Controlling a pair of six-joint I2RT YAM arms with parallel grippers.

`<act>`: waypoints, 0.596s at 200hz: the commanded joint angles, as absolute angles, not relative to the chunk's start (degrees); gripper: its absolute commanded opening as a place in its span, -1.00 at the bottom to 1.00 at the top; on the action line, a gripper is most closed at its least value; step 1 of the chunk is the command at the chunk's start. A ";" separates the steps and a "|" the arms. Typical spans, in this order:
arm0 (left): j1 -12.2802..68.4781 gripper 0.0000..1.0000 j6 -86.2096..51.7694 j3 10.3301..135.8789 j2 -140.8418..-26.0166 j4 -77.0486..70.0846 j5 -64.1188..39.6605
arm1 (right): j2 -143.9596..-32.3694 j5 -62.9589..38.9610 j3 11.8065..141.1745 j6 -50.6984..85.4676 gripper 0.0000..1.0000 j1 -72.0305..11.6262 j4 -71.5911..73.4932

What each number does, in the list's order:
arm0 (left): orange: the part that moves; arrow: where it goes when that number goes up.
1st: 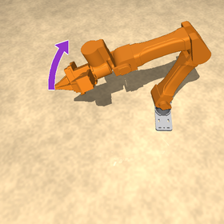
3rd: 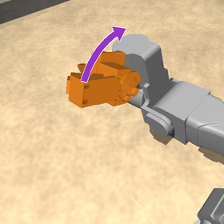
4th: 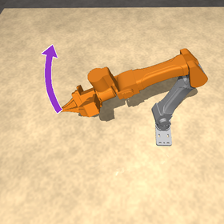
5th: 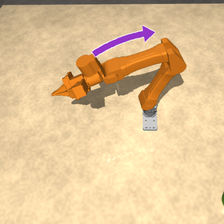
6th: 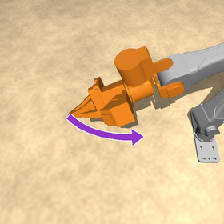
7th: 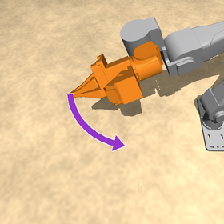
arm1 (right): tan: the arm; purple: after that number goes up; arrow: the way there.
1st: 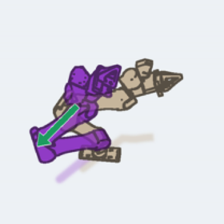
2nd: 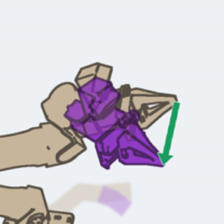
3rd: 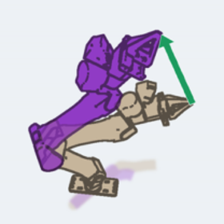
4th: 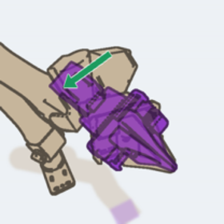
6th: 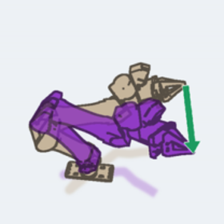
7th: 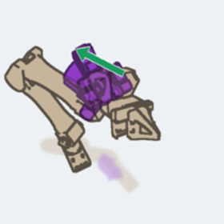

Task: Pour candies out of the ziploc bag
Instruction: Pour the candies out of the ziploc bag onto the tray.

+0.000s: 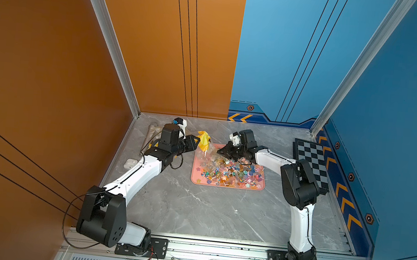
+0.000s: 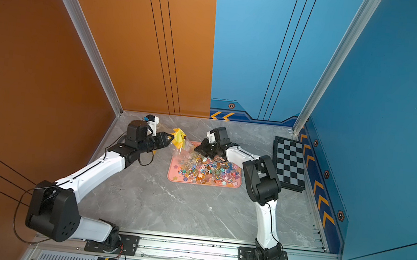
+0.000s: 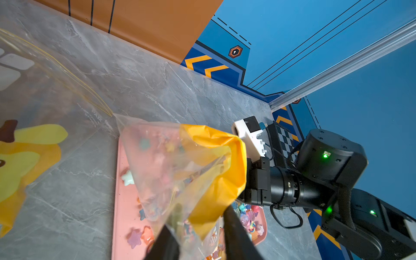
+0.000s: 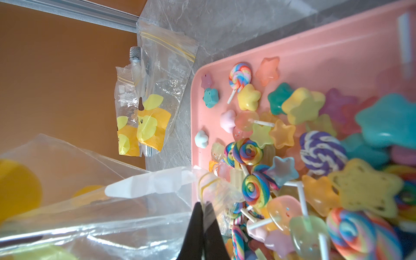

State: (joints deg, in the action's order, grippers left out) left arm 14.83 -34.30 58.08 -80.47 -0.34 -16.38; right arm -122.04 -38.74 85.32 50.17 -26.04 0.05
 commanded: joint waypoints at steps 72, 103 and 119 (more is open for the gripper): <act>26.23 -1.00 -14.28 70.01 -71.63 15.58 0.08 | -116.92 -42.19 78.97 57.97 -1.00 -24.68 15.75; 26.16 -1.00 -14.15 68.74 -65.65 15.98 4.05 | -118.48 -43.85 76.69 65.37 -1.00 -23.65 25.81; 25.12 -1.00 -13.89 68.60 -64.43 16.46 3.96 | -118.45 -43.96 76.29 66.74 -1.00 -23.63 28.12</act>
State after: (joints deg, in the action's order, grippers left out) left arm 26.61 -16.69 68.07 -68.66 16.86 -0.56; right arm -117.71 -46.15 78.70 61.08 -25.50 22.33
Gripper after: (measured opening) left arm 0.047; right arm 0.047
